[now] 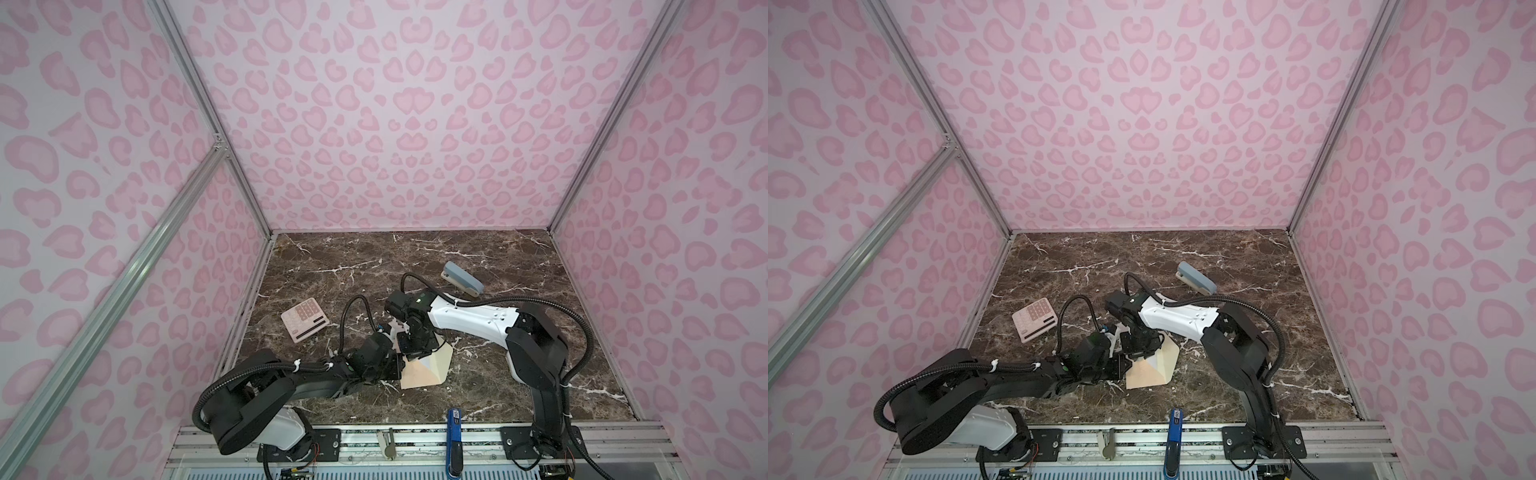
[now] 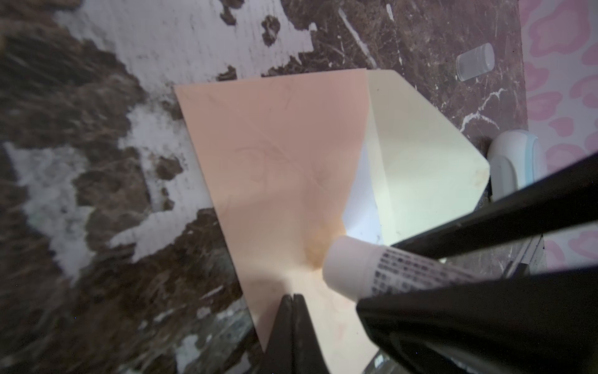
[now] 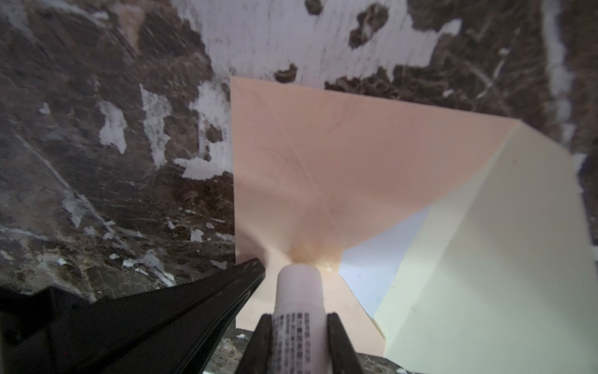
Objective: Place the letter into the envelope and seal it
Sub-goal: 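Press and rub the glue stick along the flap crease with the right gripper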
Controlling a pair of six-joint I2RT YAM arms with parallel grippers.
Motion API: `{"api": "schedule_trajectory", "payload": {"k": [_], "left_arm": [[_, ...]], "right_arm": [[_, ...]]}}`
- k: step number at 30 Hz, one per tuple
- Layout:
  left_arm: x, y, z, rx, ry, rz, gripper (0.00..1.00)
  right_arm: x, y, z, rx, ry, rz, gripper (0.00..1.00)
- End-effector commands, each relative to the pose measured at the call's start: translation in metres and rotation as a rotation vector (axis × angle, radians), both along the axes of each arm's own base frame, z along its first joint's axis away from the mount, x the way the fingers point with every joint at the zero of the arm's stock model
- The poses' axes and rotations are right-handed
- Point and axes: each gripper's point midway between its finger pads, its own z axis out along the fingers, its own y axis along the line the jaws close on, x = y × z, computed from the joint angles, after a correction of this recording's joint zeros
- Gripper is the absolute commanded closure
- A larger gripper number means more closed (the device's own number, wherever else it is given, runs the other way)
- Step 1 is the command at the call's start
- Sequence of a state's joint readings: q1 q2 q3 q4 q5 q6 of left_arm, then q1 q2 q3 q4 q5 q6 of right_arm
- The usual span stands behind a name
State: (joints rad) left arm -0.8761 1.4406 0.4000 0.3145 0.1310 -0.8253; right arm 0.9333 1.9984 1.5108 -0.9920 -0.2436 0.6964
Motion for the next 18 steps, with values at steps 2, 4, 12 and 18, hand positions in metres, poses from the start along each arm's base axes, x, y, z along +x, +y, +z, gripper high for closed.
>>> {"api": "schedule_trajectory", "payload": {"k": [2,4,12,18], "left_arm": [[-0.006,0.006,-0.007,0.023,0.029,-0.001,0.96],[-0.006,0.006,-0.007,0.02,0.028,-0.001,0.96],[-0.006,0.005,-0.007,0.019,0.029,-0.002,0.96],[-0.006,0.003,-0.007,0.015,0.034,-0.006,0.96]], "right_arm": [[0.002,-0.005,-0.001,-0.017,-0.002,-0.011,0.93],[0.006,-0.003,0.004,0.013,-0.018,-0.029,0.94],[0.006,-0.013,0.007,0.034,-0.013,-0.071,0.95],[0.004,-0.007,0.004,0.04,0.004,-0.067,0.95]]}}
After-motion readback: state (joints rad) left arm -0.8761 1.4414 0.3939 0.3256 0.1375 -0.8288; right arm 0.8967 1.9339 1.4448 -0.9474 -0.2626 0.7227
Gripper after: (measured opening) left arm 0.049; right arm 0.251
